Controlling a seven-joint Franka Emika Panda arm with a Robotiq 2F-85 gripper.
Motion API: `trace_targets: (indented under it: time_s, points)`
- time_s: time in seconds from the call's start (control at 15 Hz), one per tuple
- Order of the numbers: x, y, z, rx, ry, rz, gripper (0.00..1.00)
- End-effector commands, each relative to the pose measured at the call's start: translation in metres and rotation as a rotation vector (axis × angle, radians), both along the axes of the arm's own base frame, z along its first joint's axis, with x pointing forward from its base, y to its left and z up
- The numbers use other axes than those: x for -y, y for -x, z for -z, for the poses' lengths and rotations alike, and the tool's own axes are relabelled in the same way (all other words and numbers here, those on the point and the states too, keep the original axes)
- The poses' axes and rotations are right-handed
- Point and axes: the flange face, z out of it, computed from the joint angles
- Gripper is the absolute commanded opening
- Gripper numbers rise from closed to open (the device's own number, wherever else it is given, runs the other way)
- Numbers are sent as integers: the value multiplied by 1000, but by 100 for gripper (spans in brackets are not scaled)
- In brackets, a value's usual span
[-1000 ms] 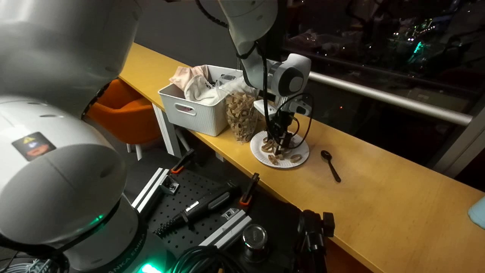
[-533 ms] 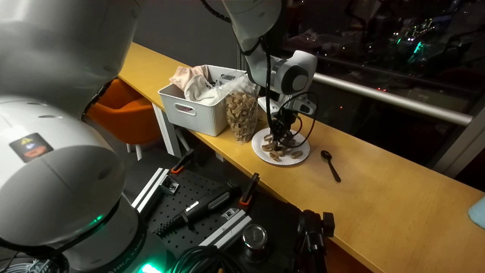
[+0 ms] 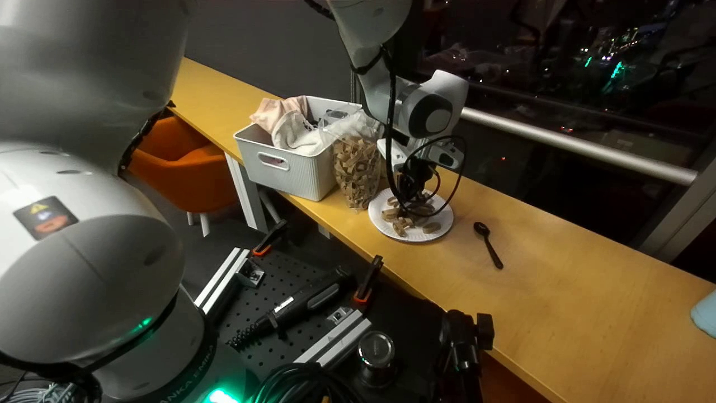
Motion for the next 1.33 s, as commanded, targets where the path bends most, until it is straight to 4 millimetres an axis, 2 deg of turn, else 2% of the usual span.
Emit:
trace_targets:
  time_s: [0.0,0.13,0.27,0.4,0.53,0.73,0.93,1.07,1.27]
  points:
    - [10,35,-34,45,-26,26,1]
    - [25,50,-50,52,-18,52,1]
    - [39,55,-70,84,-12,66,1]
    - [49,52,-98,125,-5,79,1]
    - [51,47,-136,176,6,79,1]
    - [40,43,-194,266,20,67,1]
    - [23,51,-251,344,38,38,1]
    - [2,51,-279,371,33,-19,1]
    - [-39,40,-305,376,14,-116,1]
